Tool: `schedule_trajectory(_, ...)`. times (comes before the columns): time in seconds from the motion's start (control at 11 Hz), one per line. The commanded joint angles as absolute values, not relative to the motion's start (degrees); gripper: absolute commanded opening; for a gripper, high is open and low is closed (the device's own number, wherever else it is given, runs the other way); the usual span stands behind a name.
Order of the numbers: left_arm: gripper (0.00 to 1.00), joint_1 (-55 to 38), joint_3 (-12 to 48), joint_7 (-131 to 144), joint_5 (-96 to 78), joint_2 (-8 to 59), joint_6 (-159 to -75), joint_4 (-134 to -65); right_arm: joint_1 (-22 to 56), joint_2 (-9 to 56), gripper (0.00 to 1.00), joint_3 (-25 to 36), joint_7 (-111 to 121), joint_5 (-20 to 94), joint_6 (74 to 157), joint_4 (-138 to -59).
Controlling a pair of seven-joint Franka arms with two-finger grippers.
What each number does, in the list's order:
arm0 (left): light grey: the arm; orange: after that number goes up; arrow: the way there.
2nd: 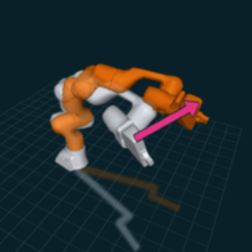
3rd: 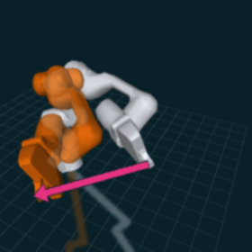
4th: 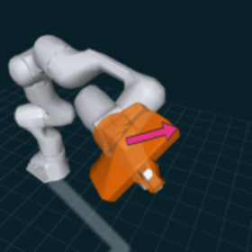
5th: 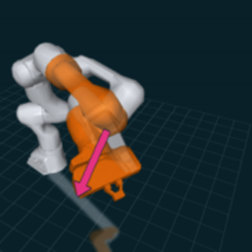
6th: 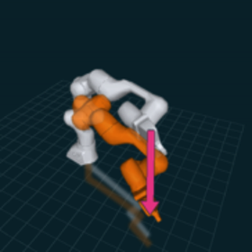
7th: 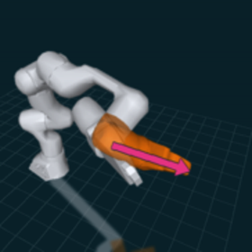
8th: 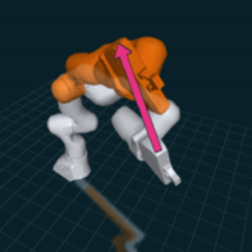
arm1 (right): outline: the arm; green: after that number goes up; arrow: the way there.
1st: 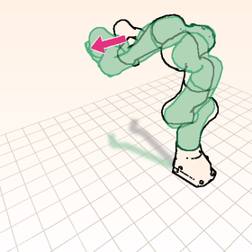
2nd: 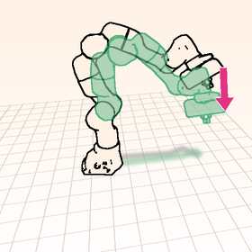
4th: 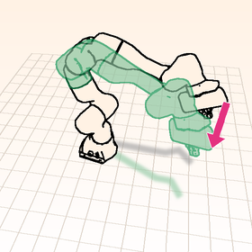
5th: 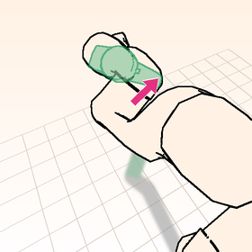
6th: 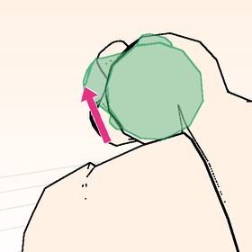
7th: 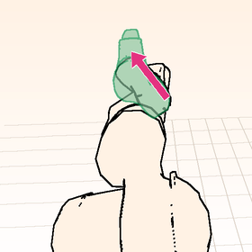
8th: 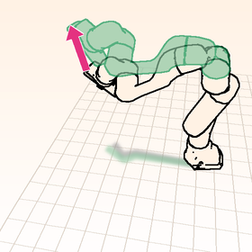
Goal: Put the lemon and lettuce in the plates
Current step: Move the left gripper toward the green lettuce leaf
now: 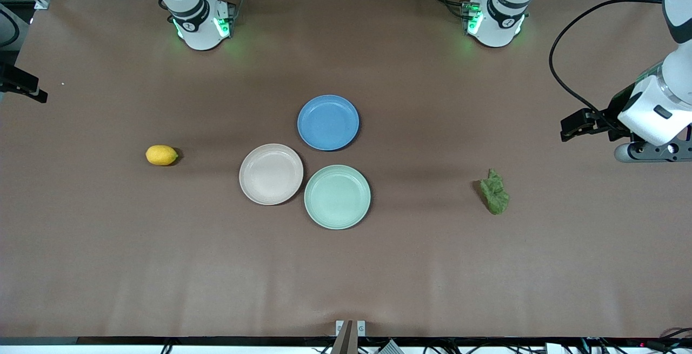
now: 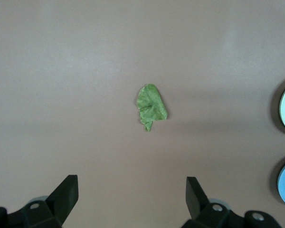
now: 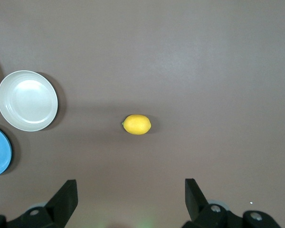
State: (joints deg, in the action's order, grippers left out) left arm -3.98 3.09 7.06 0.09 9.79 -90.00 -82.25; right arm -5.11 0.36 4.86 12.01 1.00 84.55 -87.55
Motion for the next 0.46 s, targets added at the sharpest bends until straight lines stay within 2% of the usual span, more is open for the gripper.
schedule_trajectory(0.0, 1.00, -3.9, 3.3, 6.5, 0.6, 8.9, -88.9, -82.4, -5.5, -0.1, 1.00, 5.0, 12.7, 1.3, 84.3, -88.0)
schedule_trajectory(0.37, 1.00, -3.5, 3.3, 6.3, 0.6, 9.6, -88.9, -82.7, -4.9, -0.2, 1.00, 4.7, 12.7, 1.7, 83.6, -87.9)
